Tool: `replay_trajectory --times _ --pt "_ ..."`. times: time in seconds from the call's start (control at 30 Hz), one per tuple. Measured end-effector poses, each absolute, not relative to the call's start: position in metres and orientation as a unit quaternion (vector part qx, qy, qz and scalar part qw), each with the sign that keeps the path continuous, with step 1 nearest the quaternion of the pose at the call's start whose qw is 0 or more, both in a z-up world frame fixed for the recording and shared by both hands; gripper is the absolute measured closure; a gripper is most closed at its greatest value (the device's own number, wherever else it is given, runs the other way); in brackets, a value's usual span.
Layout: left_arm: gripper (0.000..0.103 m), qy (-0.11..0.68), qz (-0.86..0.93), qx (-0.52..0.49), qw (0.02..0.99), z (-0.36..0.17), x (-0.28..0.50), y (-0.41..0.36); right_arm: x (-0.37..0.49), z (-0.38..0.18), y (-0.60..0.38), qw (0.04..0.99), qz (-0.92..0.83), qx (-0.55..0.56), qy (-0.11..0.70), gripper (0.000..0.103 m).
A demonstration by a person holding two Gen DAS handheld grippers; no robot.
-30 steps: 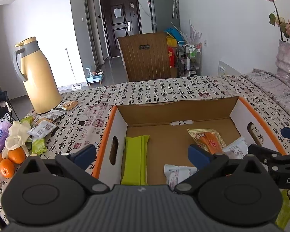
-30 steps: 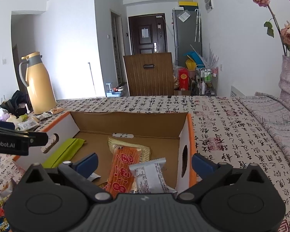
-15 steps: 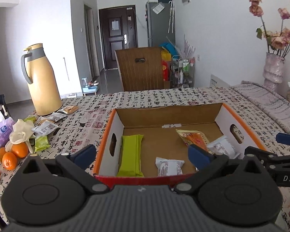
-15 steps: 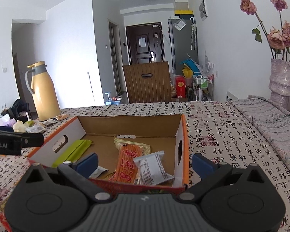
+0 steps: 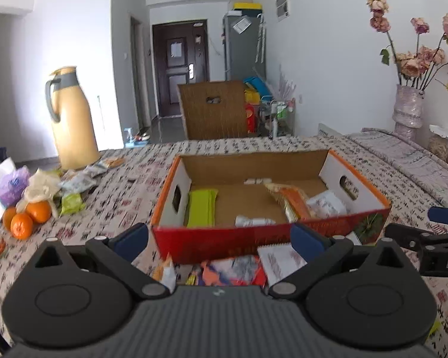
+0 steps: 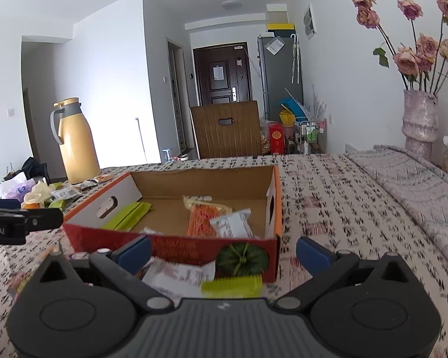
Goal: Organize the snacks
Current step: 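Move the right gripper back to the pile toward the green-and-white bar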
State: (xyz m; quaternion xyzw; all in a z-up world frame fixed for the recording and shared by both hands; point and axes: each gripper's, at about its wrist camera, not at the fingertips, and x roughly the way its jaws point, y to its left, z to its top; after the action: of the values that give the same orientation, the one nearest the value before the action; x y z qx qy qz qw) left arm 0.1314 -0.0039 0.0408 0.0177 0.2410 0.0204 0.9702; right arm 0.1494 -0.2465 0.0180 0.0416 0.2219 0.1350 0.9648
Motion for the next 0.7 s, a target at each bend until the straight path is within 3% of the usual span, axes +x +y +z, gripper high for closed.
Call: replay_trajectory --times 0.7 --pt "0.0 0.271 0.03 -0.029 0.962 -0.004 0.071 0.009 0.087 -0.024 -0.258 0.961 0.102 0.058 0.251 0.0"
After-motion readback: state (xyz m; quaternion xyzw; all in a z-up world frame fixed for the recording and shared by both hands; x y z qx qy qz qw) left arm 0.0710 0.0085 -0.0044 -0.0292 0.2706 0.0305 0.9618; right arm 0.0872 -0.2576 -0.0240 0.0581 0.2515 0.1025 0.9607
